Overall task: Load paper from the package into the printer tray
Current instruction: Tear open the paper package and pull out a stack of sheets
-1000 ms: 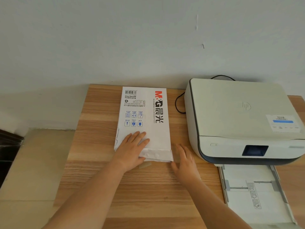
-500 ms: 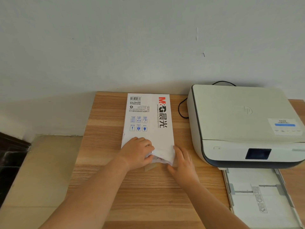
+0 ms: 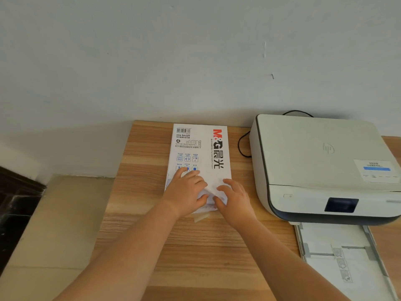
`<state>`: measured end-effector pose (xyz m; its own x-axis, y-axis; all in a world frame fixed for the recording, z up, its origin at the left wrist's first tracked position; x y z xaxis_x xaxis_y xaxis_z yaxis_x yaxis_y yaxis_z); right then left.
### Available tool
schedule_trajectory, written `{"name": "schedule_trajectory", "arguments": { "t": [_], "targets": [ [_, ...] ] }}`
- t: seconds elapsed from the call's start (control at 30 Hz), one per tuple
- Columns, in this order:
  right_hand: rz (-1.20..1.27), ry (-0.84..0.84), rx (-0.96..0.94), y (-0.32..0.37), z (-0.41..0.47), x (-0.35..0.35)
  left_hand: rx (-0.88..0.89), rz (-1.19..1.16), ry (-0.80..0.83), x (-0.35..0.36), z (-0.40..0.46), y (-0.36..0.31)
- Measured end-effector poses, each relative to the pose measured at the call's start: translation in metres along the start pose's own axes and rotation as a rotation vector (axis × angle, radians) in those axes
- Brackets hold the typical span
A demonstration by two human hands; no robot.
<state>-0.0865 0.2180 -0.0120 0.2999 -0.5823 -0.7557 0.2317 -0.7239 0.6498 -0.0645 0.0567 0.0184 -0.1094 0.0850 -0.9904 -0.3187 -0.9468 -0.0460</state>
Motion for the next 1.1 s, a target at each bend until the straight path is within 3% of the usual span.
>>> {"name": "schedule_trajectory", "arguments": {
  "t": [0.4,0.57,0.87,1.1],
  "targets": [
    [0.020,0.059,0.060,0.001,-0.001,0.000,-0.069,-0.123,-0.277,-0.013,-0.048,-0.022],
    [0.028,0.066,0.073,0.002,0.002,-0.002,-0.112,-0.119,-0.198,-0.010,-0.061,-0.029],
    [0.032,0.085,0.078,0.000,0.000,-0.003,-0.498,-0.150,0.173,0.013,-0.068,-0.021],
    [0.057,0.077,0.055,0.001,-0.001,-0.004,-0.485,-0.137,0.199,0.027,-0.051,-0.016]
  ]
}}
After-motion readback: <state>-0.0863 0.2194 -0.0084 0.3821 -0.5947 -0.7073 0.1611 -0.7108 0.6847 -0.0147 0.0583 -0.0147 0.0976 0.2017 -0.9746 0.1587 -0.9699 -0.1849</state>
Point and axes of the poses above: each hand's wrist, its own z-axis towards the middle knuckle, its own x-axis out of the palm, y = z × x, the point moved 5 cm from there along z, towards the middle knuckle, and after that the axes turned 7 degrees about z, right-handed, at the moved point
